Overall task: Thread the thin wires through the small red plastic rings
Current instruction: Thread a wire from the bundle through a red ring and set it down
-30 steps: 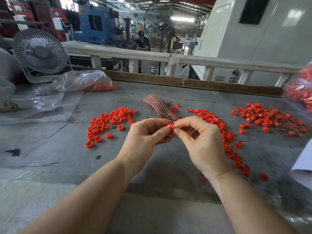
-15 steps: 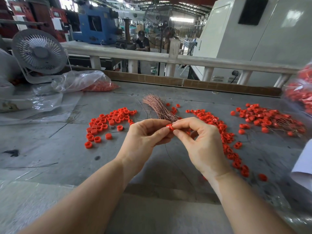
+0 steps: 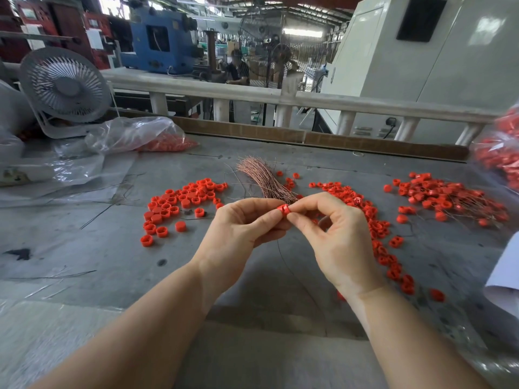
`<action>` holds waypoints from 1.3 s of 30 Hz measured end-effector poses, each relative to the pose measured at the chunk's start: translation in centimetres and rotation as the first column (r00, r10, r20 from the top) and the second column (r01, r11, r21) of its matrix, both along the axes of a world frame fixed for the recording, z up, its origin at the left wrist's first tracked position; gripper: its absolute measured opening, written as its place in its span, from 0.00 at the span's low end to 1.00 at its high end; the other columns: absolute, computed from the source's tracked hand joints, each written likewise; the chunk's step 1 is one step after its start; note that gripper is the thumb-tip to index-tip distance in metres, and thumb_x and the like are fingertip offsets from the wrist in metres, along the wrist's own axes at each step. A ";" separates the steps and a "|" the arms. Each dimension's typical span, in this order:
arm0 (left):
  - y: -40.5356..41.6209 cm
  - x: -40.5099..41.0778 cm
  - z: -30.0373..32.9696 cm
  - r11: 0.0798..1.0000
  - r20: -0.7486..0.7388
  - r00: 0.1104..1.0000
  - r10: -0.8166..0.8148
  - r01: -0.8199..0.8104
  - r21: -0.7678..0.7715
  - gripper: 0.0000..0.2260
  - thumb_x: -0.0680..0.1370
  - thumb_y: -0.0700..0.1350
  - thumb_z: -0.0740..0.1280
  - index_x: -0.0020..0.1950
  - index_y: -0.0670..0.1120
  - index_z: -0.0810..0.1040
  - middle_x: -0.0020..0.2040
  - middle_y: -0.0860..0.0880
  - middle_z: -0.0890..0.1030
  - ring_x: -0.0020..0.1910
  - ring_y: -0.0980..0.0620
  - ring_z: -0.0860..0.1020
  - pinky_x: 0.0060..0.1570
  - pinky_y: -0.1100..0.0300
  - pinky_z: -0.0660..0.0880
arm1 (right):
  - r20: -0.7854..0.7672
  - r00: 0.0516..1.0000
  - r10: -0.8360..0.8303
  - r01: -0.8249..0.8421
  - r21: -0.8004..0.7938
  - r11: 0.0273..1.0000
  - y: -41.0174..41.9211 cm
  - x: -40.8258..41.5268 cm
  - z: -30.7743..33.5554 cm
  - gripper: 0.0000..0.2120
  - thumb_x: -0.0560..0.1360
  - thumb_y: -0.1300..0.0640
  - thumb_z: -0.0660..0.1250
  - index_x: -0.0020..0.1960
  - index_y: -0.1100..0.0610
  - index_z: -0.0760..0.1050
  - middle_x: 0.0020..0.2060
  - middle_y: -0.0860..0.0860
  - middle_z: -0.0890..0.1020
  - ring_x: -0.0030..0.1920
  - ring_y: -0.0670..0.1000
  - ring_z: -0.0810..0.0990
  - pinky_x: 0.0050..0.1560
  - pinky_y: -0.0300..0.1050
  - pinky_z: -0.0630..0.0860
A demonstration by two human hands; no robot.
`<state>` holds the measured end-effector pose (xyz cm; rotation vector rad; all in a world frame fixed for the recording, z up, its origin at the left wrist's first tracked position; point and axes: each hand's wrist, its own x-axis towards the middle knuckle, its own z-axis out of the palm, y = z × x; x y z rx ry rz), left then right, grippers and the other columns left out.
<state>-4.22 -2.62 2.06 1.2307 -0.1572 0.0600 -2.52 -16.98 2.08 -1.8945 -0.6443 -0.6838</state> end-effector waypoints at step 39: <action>-0.2 0.0 0.1 0.995 0.067 0.995 0.074 -0.078 0.067 0.07 0.72 0.34 0.67 0.47 0.42 0.81 0.39 0.46 0.85 0.38 0.53 0.83 0.40 0.65 0.79 | 0.082 0.996 -0.032 0.034 -0.020 0.999 0.1 0.2 -0.1 0.03 0.68 0.63 0.70 0.41 0.56 0.81 0.37 0.46 0.81 0.41 0.42 0.79 0.43 0.25 0.69</action>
